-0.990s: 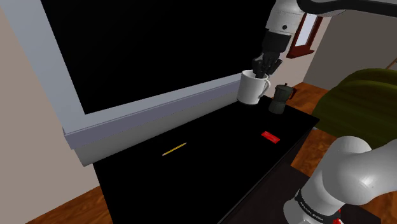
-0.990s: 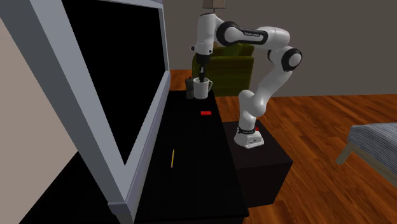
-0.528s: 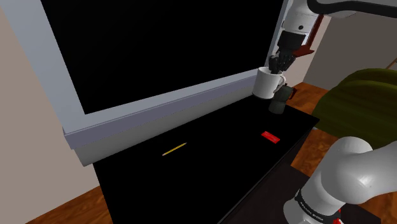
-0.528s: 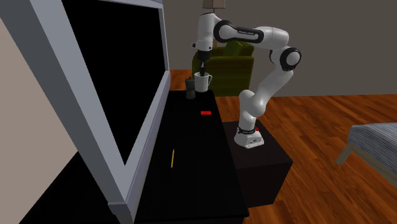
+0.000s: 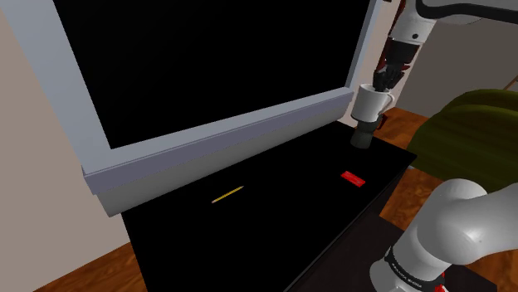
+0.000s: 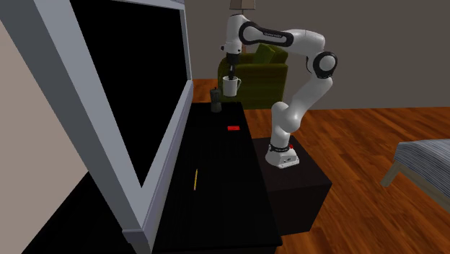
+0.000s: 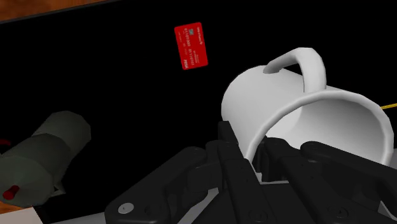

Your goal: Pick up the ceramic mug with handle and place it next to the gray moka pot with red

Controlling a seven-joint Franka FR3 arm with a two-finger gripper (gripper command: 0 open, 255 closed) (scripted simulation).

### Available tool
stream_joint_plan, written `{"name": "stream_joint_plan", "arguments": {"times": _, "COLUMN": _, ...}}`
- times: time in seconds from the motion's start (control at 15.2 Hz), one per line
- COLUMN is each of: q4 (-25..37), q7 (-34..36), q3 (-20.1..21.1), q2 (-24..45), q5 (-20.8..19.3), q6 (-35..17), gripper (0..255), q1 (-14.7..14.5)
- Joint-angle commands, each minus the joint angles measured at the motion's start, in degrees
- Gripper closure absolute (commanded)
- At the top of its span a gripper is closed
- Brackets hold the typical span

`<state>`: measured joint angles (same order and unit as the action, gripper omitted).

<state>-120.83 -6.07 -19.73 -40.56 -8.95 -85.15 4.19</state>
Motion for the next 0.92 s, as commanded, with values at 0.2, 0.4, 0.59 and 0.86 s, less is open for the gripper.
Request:
{"name": "stream_joint_plan", "arguments": {"times": 0.2, "q4": 4.5, "q7": -7.5, "q3": -7.0, "q2": 3.9, "q5": -2.6, "q6": -0.4, "gripper": 255, "q1": 0.5}}
{"name": "stream_joint_plan", "arguments": {"times": 0.4, "q4": 7.7, "q7": -12.0, "q3": -11.4, "q2": 6.7, "q5": -3.6, "q6": -0.5, "gripper": 255, "q1": 0.4}}
{"name": "stream_joint_plan", "arguments": {"times": 0.59, "q4": 11.5, "q7": -16.8, "q3": -16.1, "q2": 10.1, "q5": -3.9, "q6": -0.7, "gripper": 255, "q1": 0.0}}
{"name": "stream_joint_plan", "arguments": {"times": 0.86, "q4": 17.5, "q7": -23.7, "q3": -23.2, "q2": 15.9, "q5": -3.0, "q6": -1.0, "gripper": 255, "q1": -1.1}}
